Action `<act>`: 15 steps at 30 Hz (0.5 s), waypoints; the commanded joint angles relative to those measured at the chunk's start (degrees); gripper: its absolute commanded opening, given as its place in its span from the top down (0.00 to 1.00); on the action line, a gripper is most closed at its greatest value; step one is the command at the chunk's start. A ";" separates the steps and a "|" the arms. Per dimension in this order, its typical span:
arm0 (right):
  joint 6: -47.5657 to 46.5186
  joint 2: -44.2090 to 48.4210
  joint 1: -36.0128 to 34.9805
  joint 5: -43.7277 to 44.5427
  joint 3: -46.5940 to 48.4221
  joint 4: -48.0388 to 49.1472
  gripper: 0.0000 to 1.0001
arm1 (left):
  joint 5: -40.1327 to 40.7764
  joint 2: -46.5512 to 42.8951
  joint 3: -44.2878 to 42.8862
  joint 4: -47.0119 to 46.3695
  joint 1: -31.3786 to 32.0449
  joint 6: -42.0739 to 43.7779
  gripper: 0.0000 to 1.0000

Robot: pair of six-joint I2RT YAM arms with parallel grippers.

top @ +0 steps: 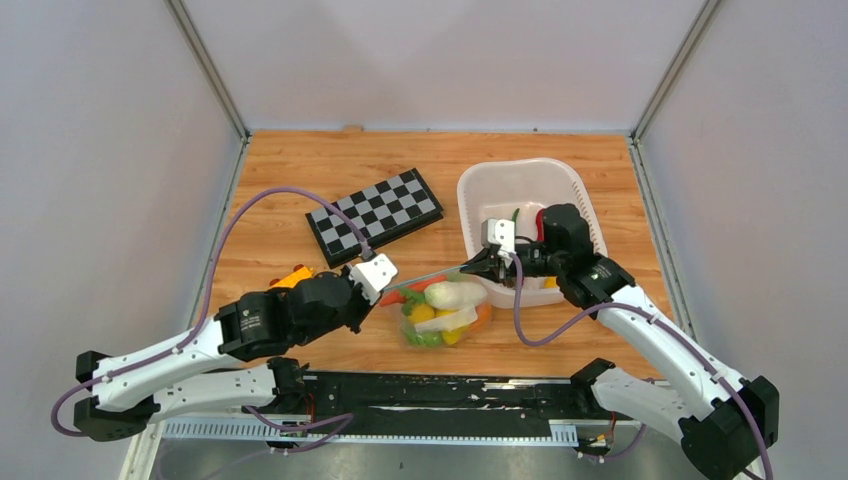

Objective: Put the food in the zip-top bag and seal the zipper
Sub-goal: Zip the zipper food storage bag at the center of the board.

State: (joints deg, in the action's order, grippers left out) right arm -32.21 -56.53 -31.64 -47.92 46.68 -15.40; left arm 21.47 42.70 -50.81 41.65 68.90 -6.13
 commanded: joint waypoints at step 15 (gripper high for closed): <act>0.98 0.72 1.35 -2.84 0.83 3.37 1.00 | 4.10 -3.80 1.49 1.26 -0.09 -1.08 0.86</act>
State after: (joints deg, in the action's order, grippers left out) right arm -30.94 -56.16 -31.35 -48.18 46.41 -13.89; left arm 23.44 39.81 -49.93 42.17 68.90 -6.33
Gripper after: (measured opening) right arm 0.022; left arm 0.149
